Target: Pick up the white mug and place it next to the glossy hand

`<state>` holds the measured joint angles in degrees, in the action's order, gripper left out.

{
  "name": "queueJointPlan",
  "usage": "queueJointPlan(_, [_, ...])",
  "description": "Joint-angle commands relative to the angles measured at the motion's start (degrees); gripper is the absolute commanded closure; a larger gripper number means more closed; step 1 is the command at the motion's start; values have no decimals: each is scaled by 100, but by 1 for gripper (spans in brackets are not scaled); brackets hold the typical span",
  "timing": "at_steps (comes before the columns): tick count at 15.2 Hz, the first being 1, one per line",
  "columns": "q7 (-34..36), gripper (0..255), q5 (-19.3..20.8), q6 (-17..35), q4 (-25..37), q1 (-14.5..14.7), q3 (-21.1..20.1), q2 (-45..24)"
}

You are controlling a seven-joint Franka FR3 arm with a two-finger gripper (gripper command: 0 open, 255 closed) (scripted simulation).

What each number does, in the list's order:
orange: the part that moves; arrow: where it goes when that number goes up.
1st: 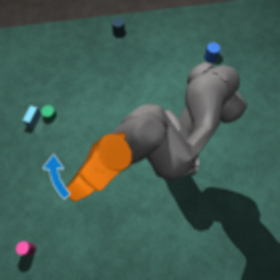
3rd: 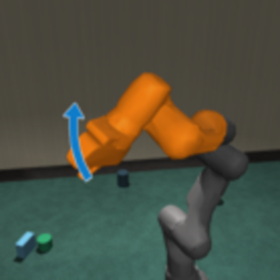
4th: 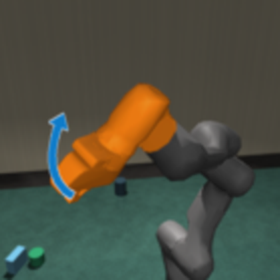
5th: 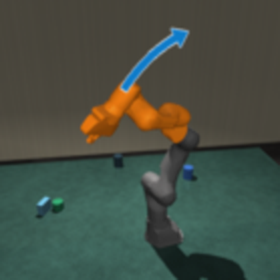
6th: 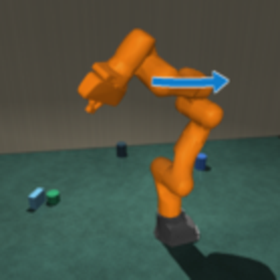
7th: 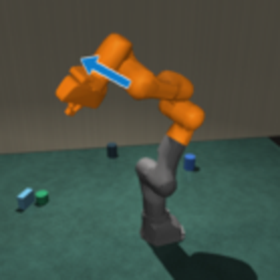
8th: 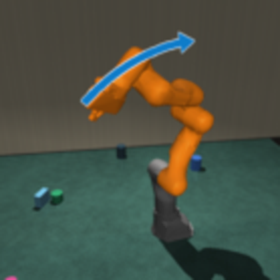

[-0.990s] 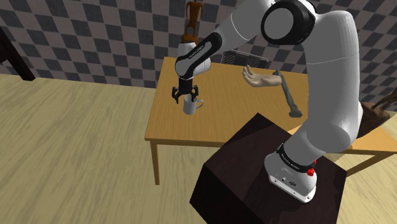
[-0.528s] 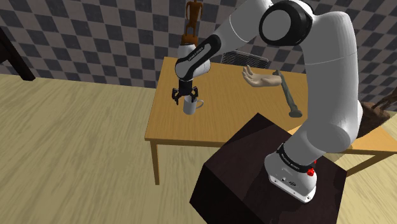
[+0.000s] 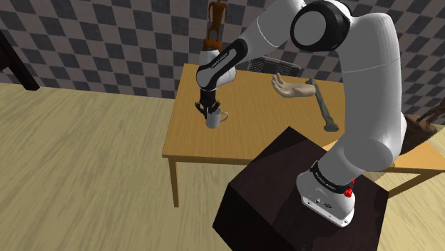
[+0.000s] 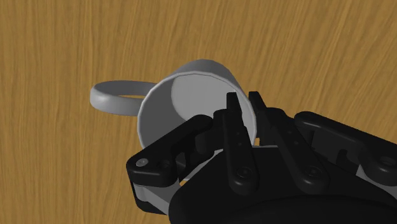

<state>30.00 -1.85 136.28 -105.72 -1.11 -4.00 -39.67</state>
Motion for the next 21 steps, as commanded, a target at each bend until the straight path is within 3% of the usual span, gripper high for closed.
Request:
queueJointPlan(1, [0,255,0,0,0,0,0,0])
queueJointPlan(21, [31,255,-36,-926,-131,-35,-36,1059])
